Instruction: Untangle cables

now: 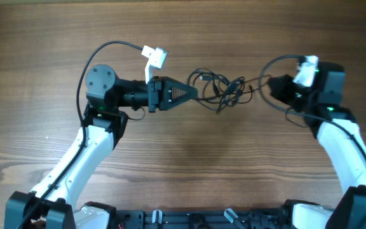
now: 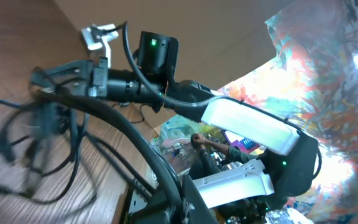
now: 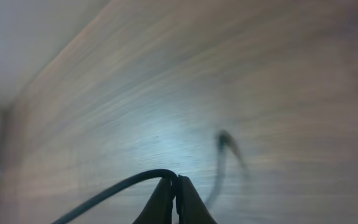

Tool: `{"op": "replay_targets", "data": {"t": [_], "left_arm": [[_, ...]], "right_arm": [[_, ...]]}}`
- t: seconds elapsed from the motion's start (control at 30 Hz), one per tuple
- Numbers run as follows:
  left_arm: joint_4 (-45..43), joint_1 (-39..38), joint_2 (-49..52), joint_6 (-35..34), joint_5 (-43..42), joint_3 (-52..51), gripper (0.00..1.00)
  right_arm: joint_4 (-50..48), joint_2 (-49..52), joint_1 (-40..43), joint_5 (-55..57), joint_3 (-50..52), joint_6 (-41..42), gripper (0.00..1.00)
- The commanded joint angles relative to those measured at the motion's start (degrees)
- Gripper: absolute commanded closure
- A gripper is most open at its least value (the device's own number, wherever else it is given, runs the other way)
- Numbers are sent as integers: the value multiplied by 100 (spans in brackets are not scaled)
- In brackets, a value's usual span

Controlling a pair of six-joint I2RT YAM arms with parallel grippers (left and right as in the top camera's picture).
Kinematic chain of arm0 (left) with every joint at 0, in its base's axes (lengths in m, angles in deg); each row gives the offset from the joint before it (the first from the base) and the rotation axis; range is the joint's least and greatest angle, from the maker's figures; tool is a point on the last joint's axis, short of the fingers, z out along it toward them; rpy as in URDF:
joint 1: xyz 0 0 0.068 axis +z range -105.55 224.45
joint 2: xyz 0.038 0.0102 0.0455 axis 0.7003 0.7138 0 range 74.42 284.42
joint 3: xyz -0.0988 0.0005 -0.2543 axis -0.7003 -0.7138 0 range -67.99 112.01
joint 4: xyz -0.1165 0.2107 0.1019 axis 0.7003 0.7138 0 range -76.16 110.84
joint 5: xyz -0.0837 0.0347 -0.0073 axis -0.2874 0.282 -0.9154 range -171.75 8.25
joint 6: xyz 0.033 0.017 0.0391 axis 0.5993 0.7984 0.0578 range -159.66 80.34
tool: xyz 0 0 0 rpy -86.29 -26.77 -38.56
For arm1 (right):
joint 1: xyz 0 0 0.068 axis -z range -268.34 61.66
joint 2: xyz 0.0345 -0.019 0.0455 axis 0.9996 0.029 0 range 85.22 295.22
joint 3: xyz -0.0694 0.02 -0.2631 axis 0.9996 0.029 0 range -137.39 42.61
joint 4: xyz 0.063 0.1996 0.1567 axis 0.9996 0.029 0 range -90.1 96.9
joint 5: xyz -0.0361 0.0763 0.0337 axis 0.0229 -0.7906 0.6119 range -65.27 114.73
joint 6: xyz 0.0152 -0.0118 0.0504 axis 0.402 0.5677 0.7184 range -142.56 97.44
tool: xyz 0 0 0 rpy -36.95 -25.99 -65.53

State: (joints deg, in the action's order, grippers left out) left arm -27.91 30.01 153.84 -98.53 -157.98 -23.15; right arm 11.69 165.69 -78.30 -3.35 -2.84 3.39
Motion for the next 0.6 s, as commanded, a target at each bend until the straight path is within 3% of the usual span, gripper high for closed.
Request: {"op": "replay_targets", "data": {"t": [0.0,0.13,0.23,0.4,0.47,0.57], "left_arm": [[-92,511,-33,33,-654,39,96],[-55,780,-33,315,-247,39,96],[505,680,-33,315,1045,39,95],[2092,44,-4,317,3086,39,90],[2282,-372,107,315,3536,39,85],[2162,-911,291,319,3998,39,79]], "right_arm": [[269,70,785,450,-17,118,96],[538,70,1108,391,-17,223,92],[566,70,1113,-584,-17,247,51],[623,70,909,-1714,-17,-50,9],[632,70,713,-1838,-17,-39,1],[634,70,439,-1827,-17,-28,0]]}}
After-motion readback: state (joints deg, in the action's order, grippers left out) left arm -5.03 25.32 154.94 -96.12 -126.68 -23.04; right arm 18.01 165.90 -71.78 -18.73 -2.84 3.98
